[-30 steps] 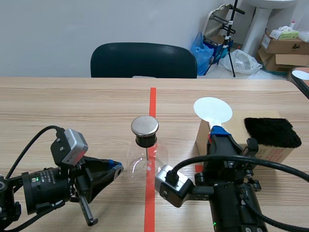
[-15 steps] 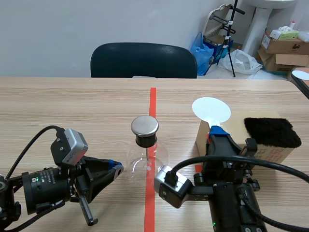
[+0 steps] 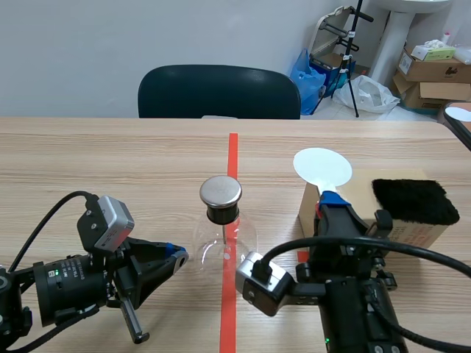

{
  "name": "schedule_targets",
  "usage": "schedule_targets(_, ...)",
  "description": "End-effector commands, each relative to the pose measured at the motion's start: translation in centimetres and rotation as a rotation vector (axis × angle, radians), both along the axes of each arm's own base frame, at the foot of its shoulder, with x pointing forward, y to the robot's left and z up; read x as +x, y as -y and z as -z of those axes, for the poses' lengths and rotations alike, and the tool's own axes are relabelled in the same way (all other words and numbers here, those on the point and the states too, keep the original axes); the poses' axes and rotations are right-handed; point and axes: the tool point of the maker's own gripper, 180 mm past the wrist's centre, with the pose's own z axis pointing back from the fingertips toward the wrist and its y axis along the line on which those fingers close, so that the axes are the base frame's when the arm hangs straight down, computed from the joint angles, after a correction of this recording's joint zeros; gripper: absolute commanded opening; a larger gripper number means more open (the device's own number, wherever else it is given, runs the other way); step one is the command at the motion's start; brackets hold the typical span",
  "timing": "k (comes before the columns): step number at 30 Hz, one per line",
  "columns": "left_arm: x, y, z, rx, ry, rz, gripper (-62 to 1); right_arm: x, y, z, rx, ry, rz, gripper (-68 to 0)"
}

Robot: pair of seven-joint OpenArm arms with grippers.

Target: Do the electroscope experiment

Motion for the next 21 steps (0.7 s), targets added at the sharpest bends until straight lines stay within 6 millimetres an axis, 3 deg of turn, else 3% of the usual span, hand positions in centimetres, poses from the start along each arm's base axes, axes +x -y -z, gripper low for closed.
schedule_targets(1, 0.6, 0.5, -1.2, -0.035, 0.032, -0.003, -57.9, 0.2, 0.9, -1.5, 0.020, 0.064, 0.000, -66.4)
schedule_targets(5, 0.6, 0.5, -1.2, -0.036, 0.032, -0.003, -57.9, 0.1, 1.9, -1.0, -0.007, 0.047, -0.028, -66.4)
schedule_targets(15, 0.6, 0.5, -1.2, -0.036, 0.032, -0.003, -57.9, 0.6, 7.8, -0.9, 0.008, 0.030, 0.013, -66.4)
schedule_targets(21, 0.6, 0.4, -1.2, -0.033, 0.032, -0.003, -57.9, 0.0, 10.3, -1.4, 0.012, 0.053, 0.007, -66.4)
